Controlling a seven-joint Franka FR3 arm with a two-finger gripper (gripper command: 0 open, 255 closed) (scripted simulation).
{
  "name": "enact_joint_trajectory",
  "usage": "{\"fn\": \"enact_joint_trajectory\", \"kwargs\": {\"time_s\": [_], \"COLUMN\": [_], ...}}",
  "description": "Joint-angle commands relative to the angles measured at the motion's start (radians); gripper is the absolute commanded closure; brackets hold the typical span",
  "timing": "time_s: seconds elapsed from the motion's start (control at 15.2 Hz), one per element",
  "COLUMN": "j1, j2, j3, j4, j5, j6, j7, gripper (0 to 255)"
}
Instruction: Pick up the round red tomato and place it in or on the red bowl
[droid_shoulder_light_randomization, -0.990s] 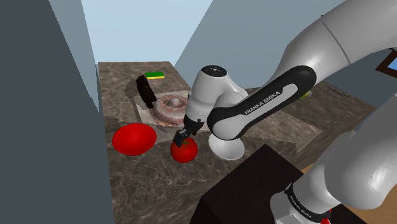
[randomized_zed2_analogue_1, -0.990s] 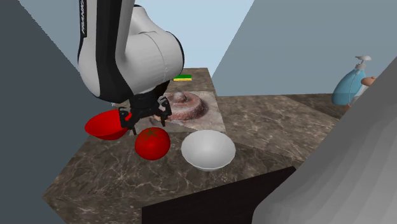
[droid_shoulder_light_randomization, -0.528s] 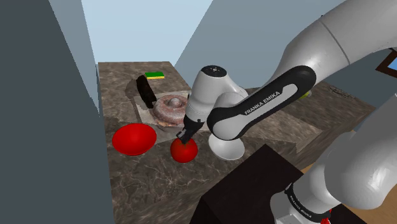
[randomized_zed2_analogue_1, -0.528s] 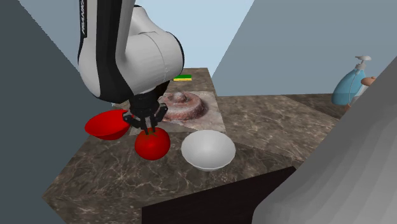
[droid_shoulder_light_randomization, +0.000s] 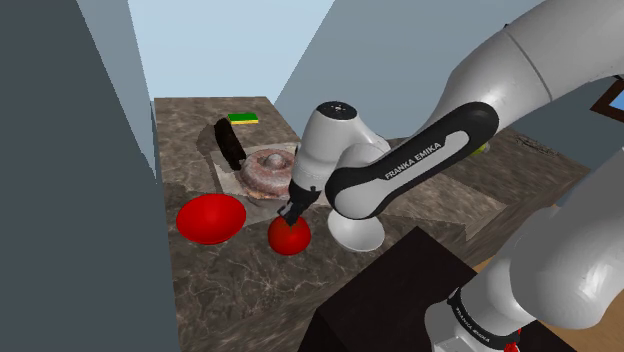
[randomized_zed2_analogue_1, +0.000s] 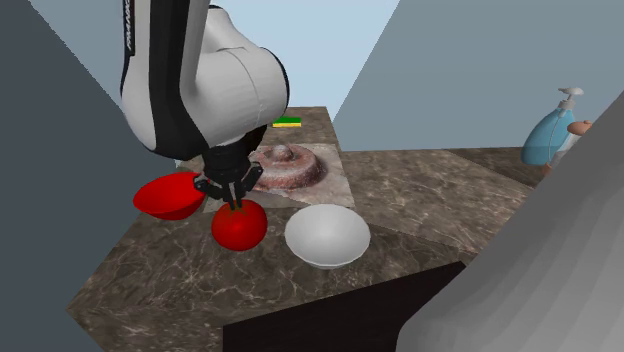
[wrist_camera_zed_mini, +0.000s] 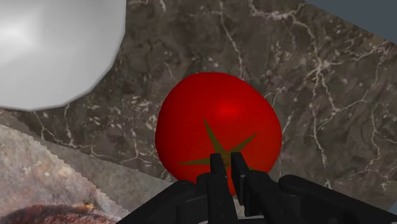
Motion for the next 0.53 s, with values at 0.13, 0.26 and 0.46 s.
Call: {"fn": "enact_joint_trajectory", "kwargs": {"time_s": [0.13,0.26,0.46], "j1": [0.005,0.008,0.013], "j2": [-0.048,-0.074,-0.111], "j3": [0.002,0.001,-0.003], "j4": [0.007,0.013,0.024], "j5": [0.044,0.065,0.091], "j6": [-0.052,-0.081,-0.127], "j7": [-0.034,-0.05,-0.07], "gripper": [255,255,255]}}
